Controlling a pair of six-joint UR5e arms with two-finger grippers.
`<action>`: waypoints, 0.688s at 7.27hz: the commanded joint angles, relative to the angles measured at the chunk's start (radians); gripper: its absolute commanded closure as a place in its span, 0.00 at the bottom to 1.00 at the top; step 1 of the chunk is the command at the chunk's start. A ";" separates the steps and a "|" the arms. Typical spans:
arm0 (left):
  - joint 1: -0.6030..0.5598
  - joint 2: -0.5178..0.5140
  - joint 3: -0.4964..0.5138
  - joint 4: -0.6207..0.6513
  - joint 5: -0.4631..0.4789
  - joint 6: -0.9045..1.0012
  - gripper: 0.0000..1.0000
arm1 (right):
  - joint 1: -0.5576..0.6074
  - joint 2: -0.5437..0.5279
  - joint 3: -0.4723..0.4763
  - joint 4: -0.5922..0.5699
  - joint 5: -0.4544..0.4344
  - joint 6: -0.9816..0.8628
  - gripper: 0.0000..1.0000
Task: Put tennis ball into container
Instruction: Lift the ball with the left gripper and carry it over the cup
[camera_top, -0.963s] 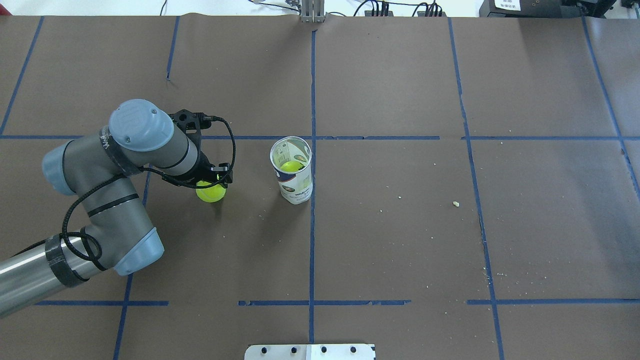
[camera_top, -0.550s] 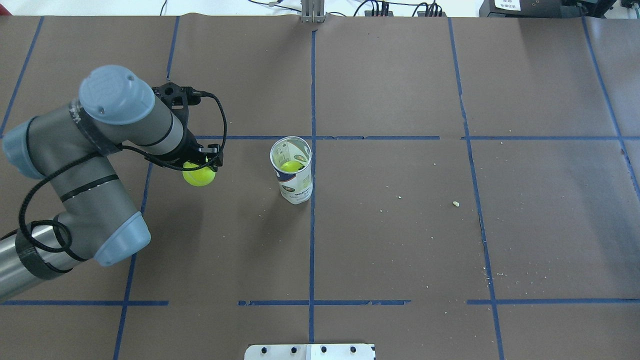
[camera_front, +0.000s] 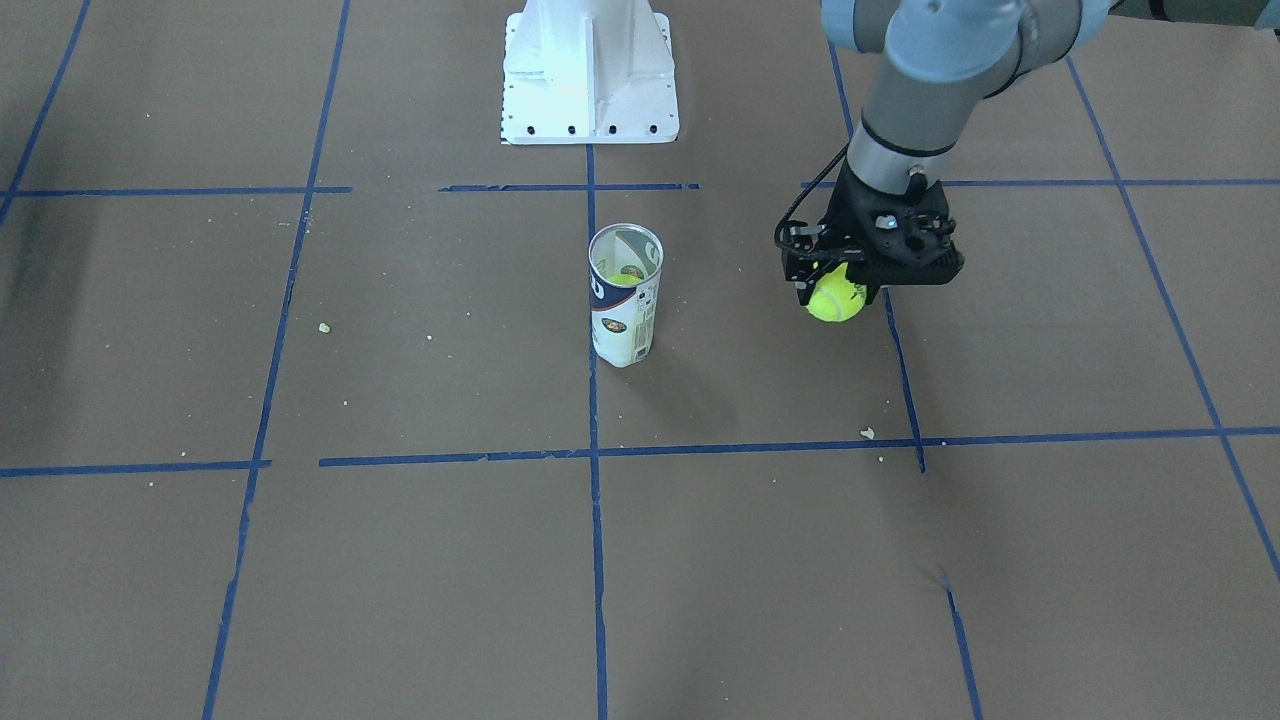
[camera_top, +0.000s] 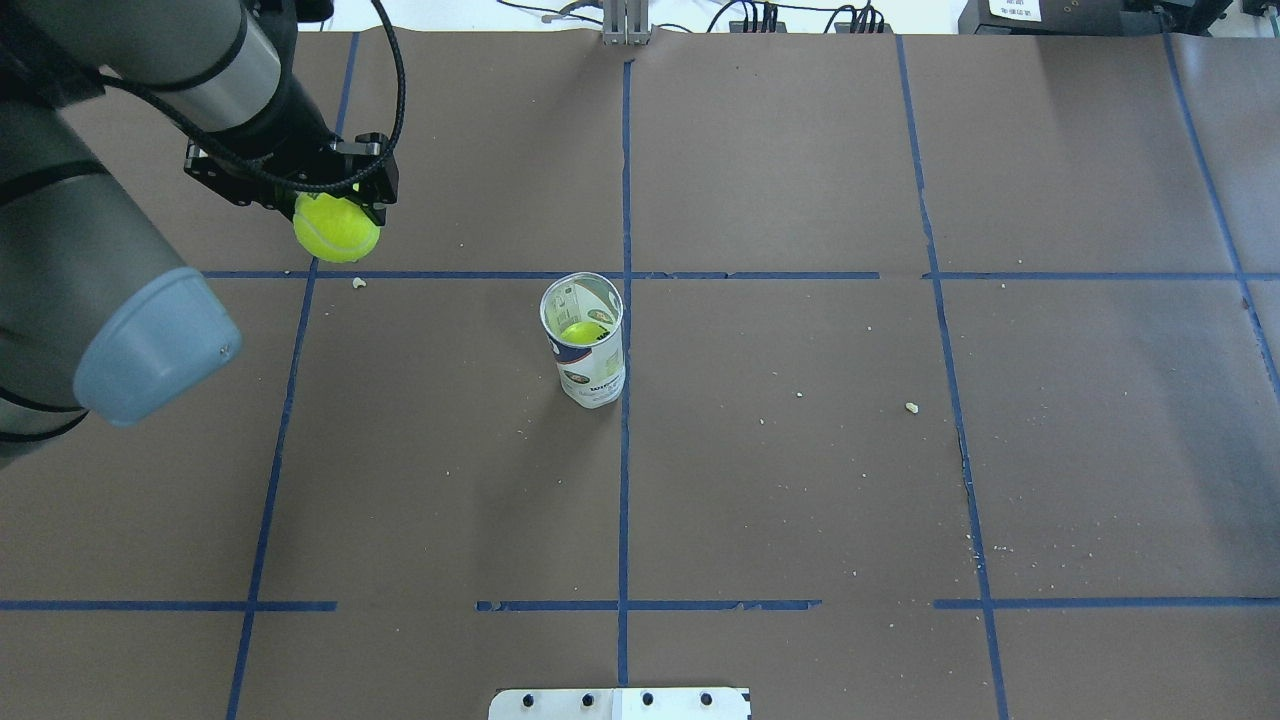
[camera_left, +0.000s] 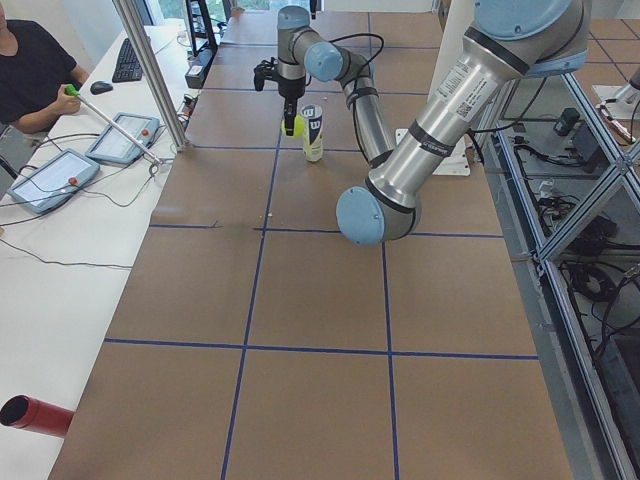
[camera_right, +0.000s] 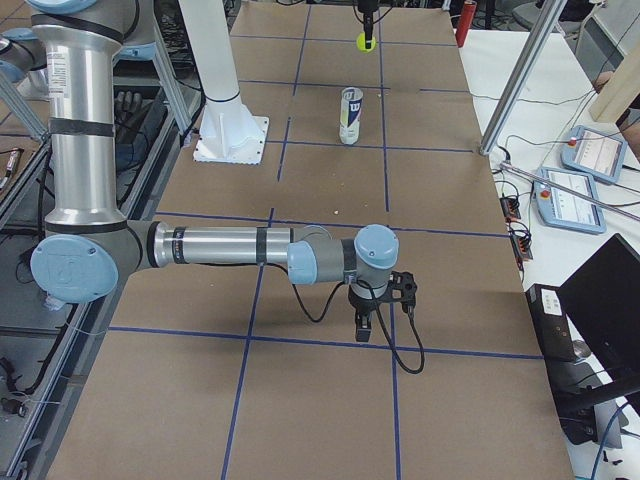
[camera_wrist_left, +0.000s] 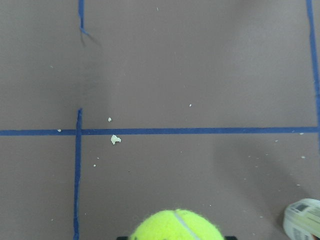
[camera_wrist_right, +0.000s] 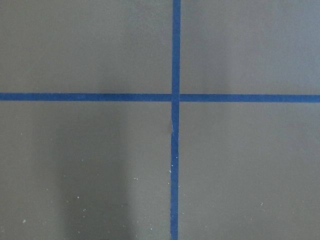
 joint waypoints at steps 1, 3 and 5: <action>0.001 -0.132 0.036 0.056 -0.083 -0.179 1.00 | 0.000 0.000 0.000 0.000 0.000 0.000 0.00; 0.112 -0.244 0.198 -0.020 -0.076 -0.290 1.00 | 0.000 0.000 0.000 0.000 0.000 0.000 0.00; 0.145 -0.248 0.303 -0.172 -0.073 -0.358 1.00 | 0.000 0.000 0.000 0.000 0.000 0.000 0.00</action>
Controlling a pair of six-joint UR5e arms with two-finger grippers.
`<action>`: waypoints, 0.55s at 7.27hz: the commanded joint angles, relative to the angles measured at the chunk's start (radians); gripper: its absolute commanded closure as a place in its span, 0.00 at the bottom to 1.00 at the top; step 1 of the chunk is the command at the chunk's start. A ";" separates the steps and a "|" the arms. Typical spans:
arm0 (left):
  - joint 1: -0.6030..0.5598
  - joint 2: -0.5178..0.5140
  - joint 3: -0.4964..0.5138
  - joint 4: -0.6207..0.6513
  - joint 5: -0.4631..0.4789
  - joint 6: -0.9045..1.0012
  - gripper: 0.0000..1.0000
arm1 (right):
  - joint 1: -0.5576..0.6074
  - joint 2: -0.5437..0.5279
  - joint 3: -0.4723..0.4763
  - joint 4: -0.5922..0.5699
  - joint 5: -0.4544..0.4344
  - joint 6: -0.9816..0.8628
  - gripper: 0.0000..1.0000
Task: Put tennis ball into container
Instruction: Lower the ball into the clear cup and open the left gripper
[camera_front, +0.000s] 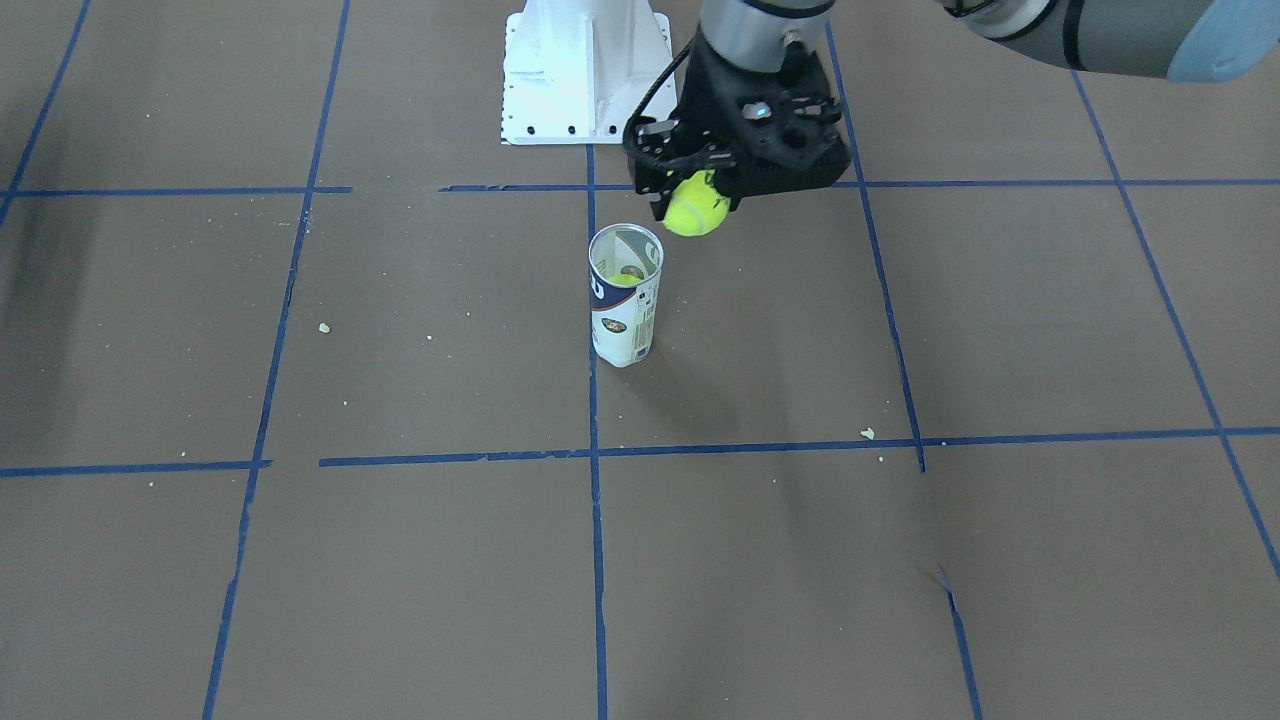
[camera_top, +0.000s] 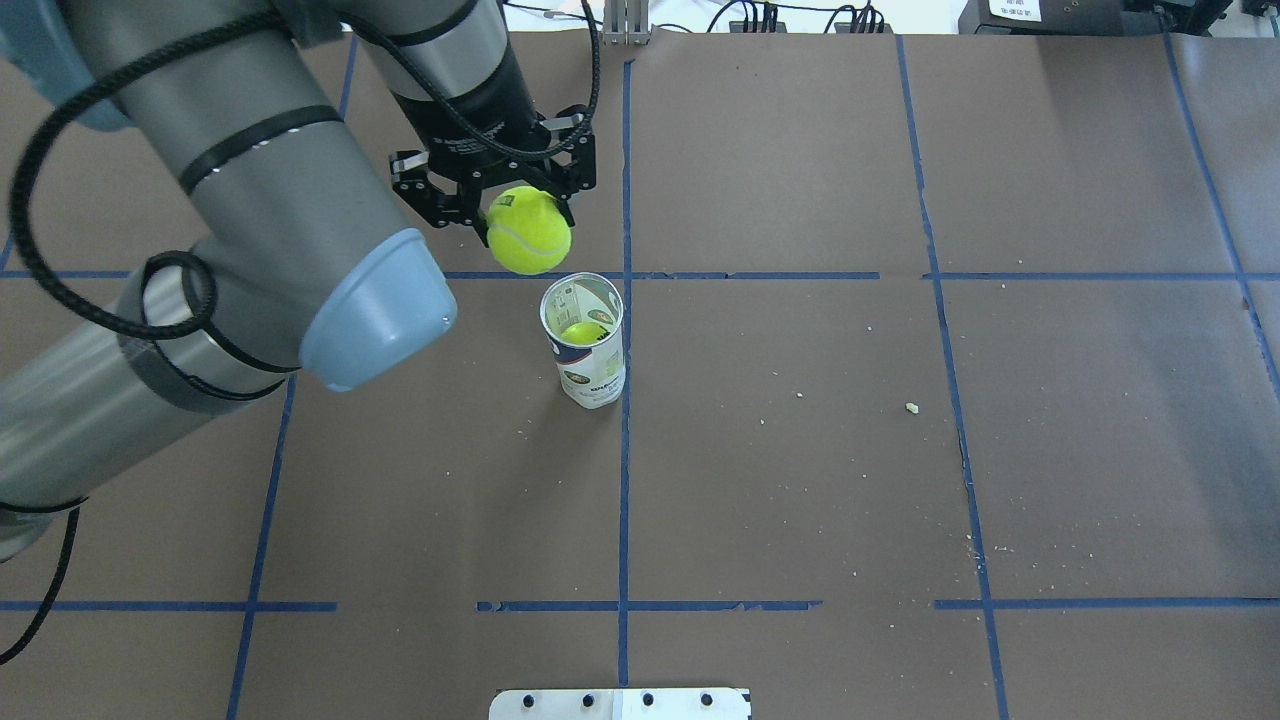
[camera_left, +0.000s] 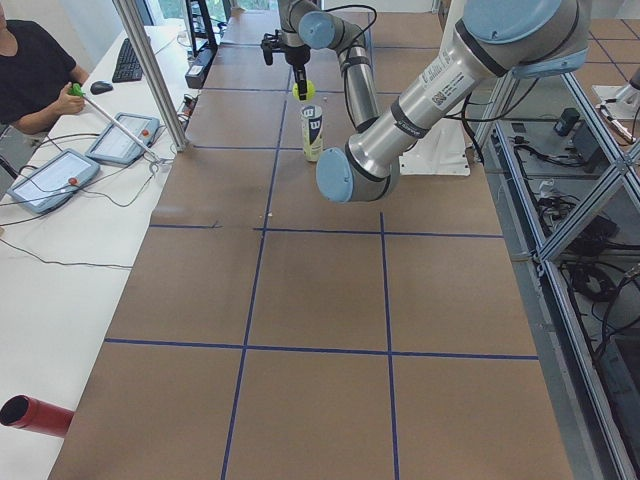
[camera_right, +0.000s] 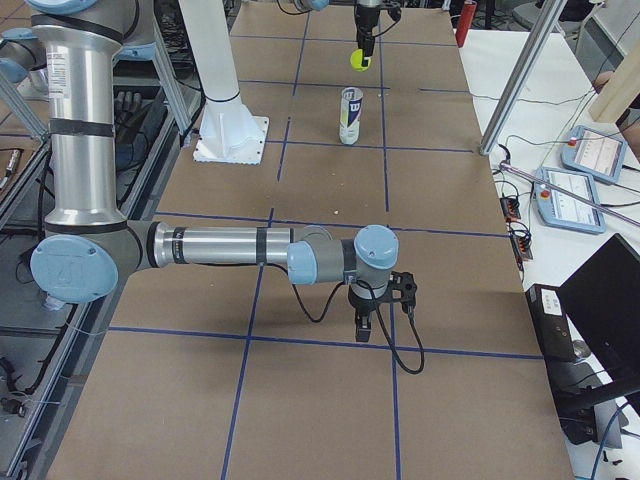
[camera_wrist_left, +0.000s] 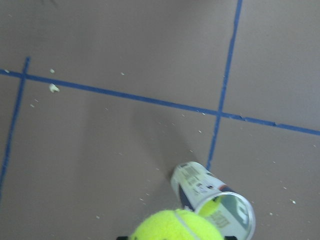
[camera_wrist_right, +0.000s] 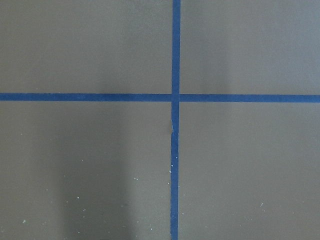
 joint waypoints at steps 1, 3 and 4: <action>0.032 -0.006 0.076 -0.094 0.002 -0.036 1.00 | 0.000 0.000 0.000 0.000 0.000 0.000 0.00; 0.053 0.002 0.079 -0.099 0.014 -0.037 1.00 | 0.000 0.000 0.000 0.000 0.000 0.000 0.00; 0.055 0.011 0.070 -0.099 0.013 -0.040 1.00 | 0.000 0.000 0.000 0.000 0.000 0.000 0.00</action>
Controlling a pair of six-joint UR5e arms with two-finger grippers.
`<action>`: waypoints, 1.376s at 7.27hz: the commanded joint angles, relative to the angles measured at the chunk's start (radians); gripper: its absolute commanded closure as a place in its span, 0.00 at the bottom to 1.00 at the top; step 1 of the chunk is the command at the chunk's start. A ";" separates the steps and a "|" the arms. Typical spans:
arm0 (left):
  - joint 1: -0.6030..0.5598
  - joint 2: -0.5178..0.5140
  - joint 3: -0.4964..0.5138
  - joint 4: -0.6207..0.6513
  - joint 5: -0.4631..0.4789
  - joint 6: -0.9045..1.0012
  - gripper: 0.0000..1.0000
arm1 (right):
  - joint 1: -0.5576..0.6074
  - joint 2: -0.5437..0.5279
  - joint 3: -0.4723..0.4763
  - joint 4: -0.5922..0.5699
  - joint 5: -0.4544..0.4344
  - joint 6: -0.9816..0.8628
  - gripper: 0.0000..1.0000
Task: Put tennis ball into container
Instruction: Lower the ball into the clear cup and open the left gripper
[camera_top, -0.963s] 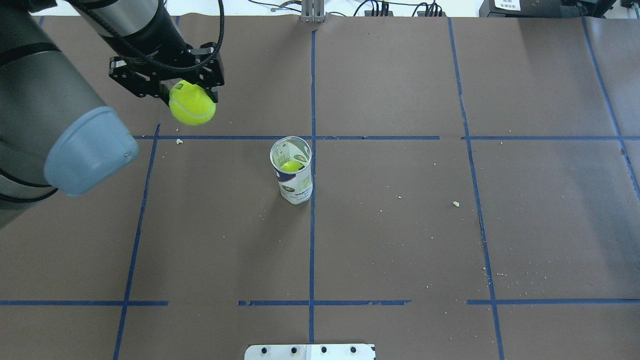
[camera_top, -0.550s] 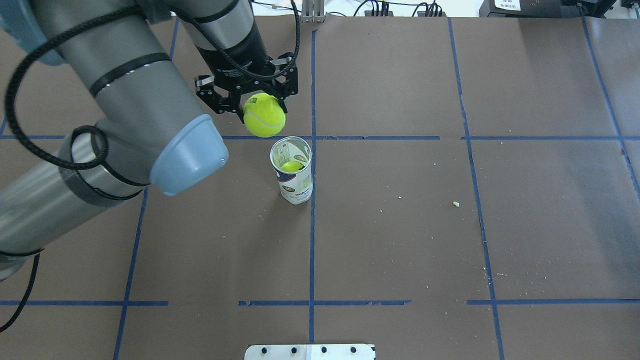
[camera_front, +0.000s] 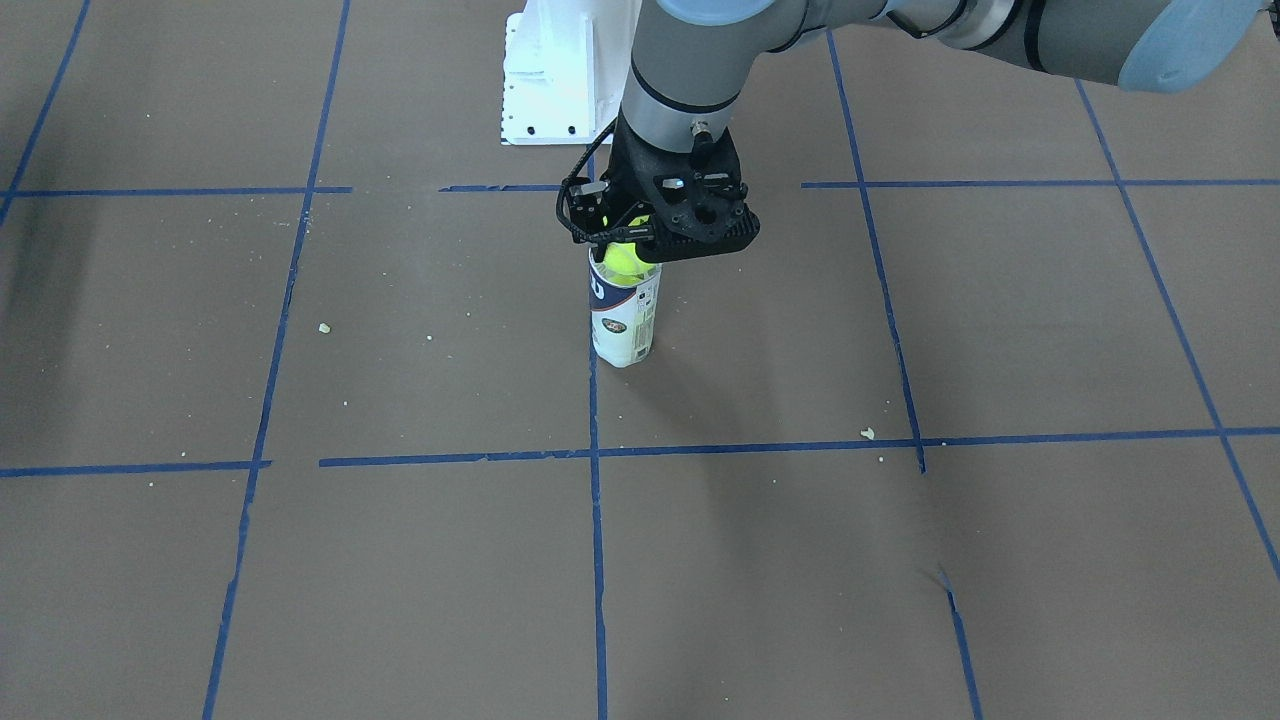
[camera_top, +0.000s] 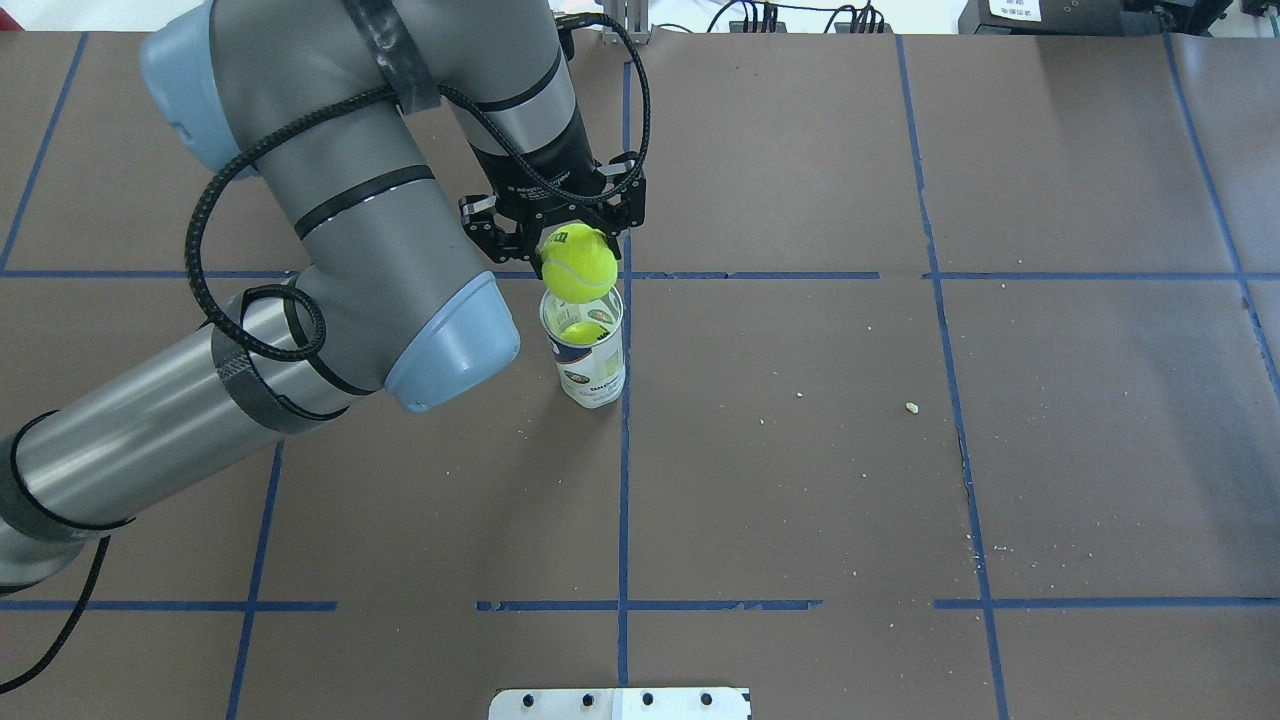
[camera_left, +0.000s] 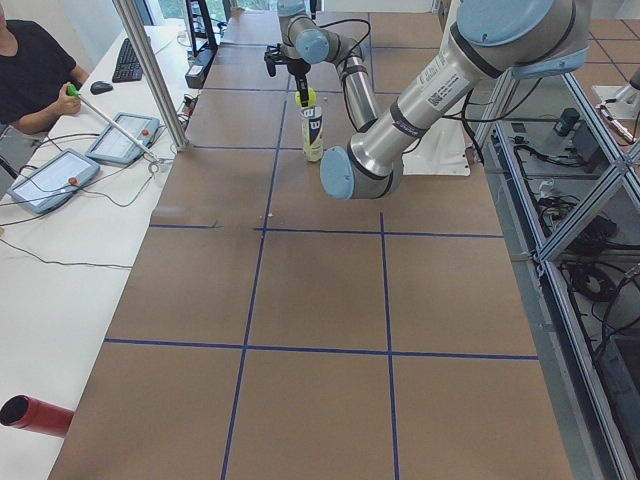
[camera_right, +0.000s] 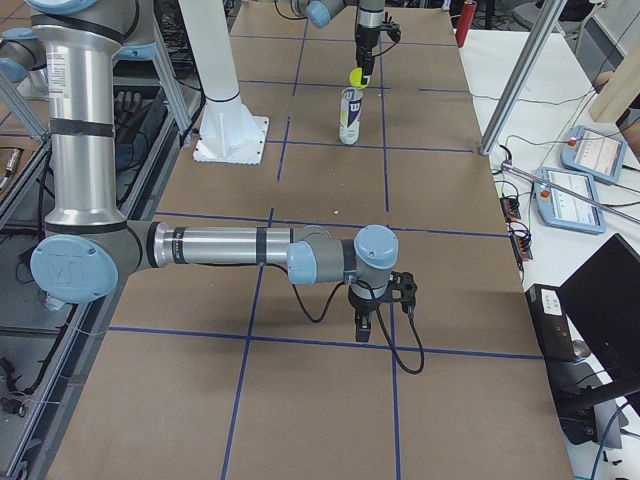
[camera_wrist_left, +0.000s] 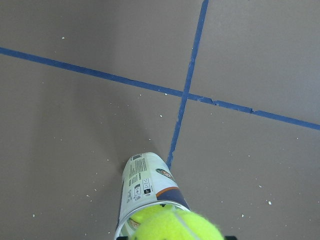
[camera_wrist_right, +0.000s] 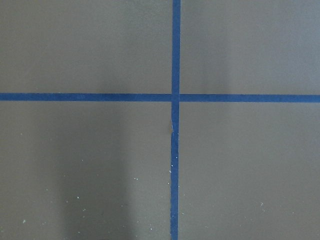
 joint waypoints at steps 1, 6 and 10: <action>0.015 0.010 -0.009 -0.002 0.003 -0.008 1.00 | 0.000 0.000 0.000 0.000 0.000 0.000 0.00; 0.025 0.025 -0.032 -0.002 0.004 -0.006 0.00 | 0.000 0.000 0.000 0.000 0.000 0.000 0.00; 0.021 0.129 -0.220 -0.004 0.021 0.039 0.00 | 0.000 0.000 0.000 0.000 0.000 0.000 0.00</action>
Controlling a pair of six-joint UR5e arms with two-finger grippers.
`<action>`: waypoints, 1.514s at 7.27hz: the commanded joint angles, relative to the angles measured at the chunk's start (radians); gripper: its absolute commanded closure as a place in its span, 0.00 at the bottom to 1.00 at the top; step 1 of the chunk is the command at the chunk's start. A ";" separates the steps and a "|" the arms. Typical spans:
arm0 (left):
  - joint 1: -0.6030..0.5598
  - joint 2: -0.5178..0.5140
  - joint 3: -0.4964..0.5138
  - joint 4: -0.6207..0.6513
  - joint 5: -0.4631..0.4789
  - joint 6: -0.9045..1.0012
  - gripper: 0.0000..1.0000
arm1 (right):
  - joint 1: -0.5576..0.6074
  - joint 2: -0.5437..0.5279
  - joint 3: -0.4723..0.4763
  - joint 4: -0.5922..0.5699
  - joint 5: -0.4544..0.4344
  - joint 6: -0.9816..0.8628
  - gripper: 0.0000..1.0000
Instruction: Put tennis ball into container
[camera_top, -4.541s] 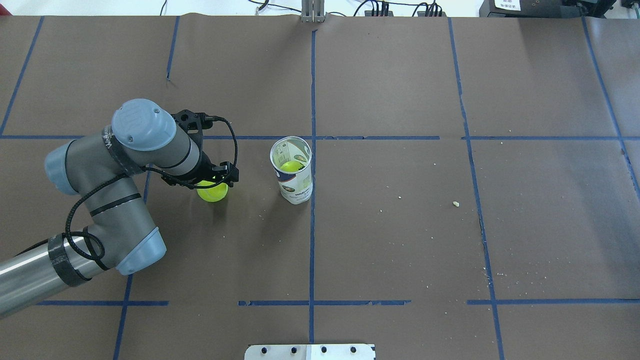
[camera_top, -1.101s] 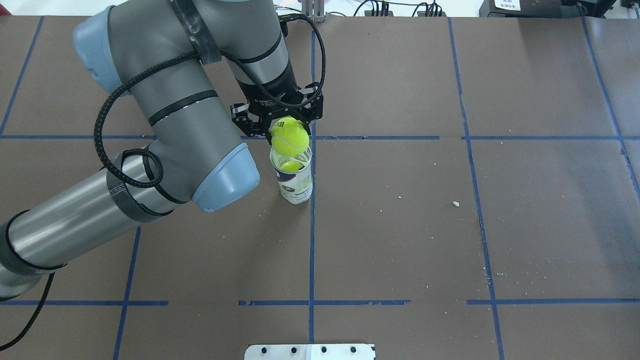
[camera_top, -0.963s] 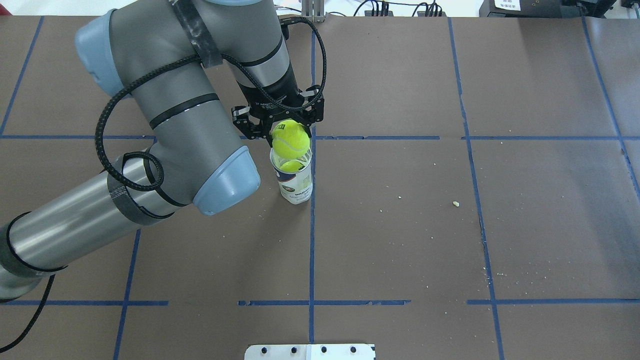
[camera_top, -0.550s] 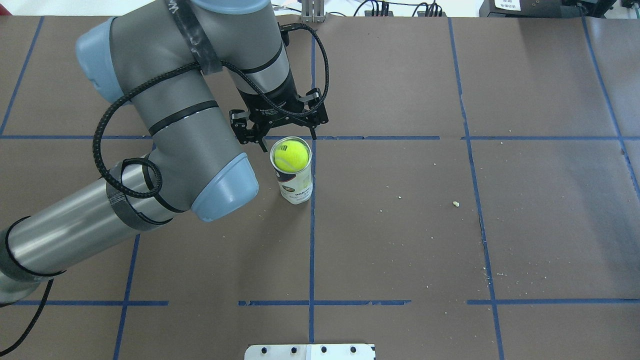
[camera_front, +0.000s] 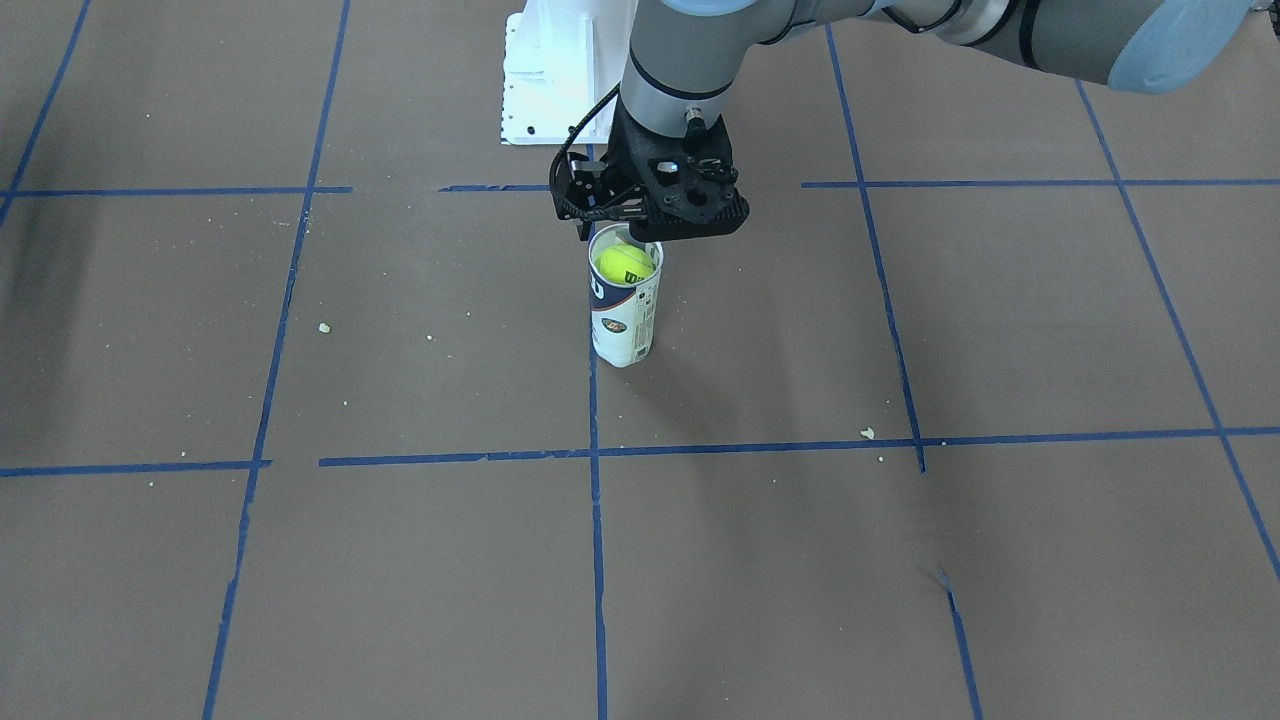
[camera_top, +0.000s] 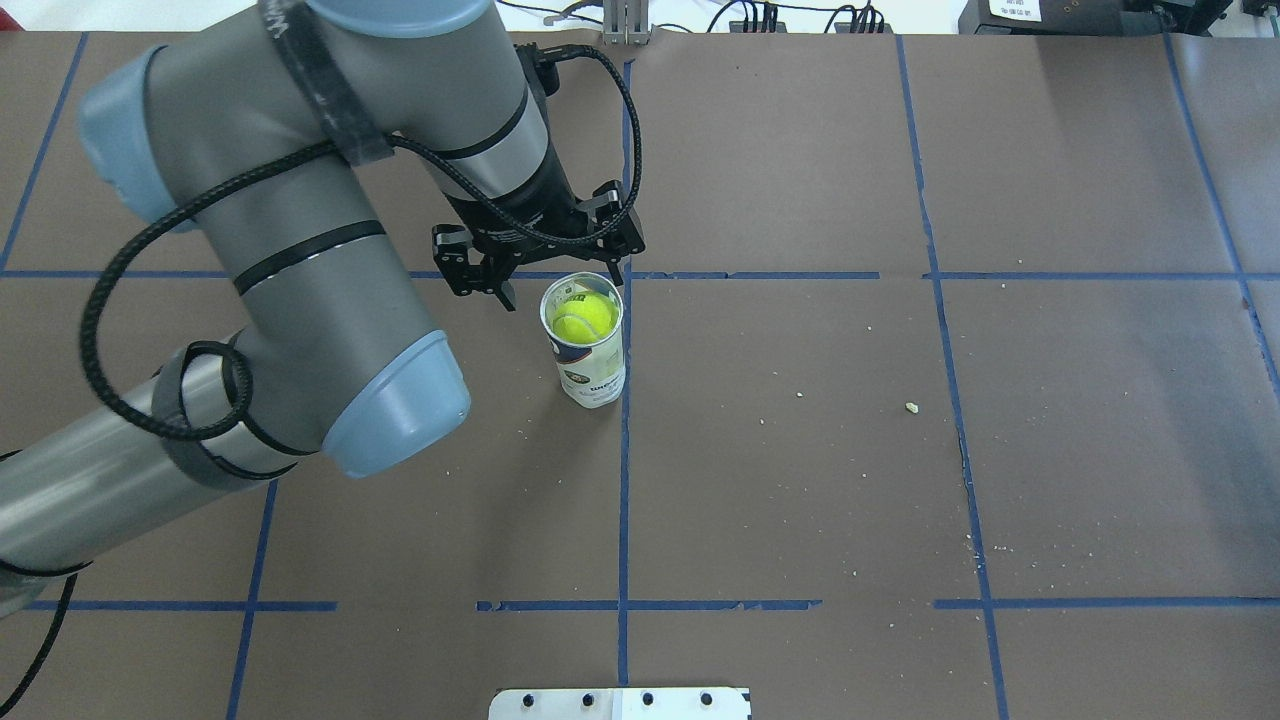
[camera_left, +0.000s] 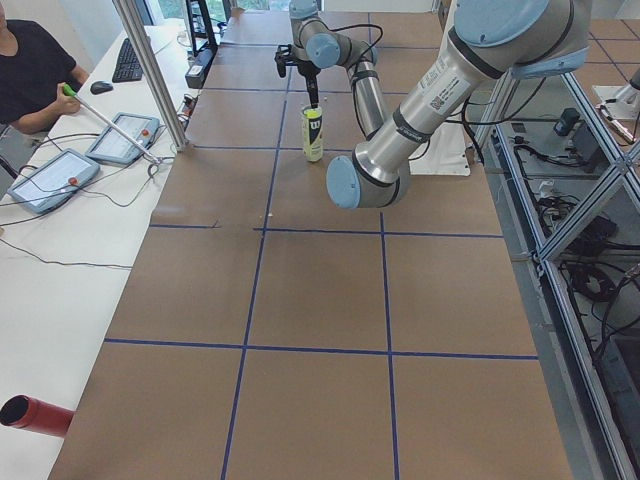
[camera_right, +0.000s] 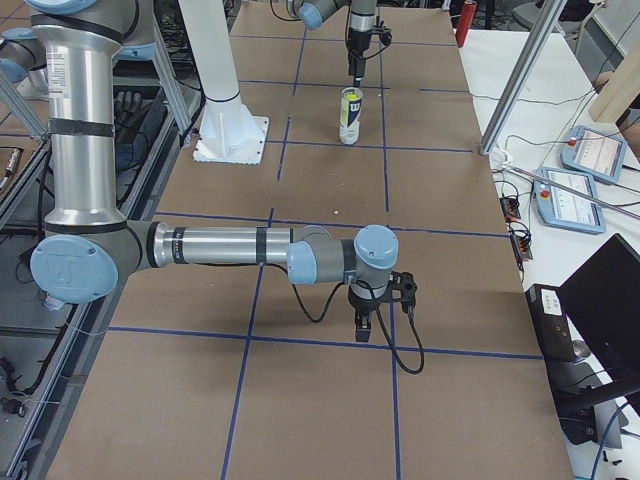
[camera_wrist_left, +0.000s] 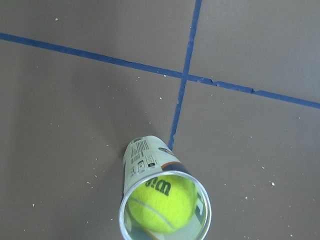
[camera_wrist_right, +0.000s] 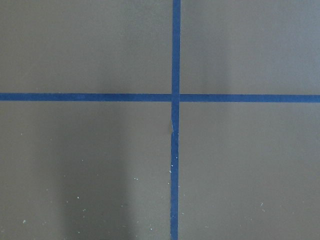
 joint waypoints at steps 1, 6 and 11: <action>-0.012 0.055 -0.068 0.001 0.047 0.114 0.00 | 0.000 0.000 0.000 0.000 0.000 0.000 0.00; -0.531 0.497 -0.053 -0.192 -0.141 0.730 0.00 | 0.000 0.000 0.000 0.000 0.000 0.000 0.00; -0.964 0.722 0.316 -0.204 -0.138 1.547 0.00 | 0.000 0.000 0.000 0.000 0.000 0.000 0.00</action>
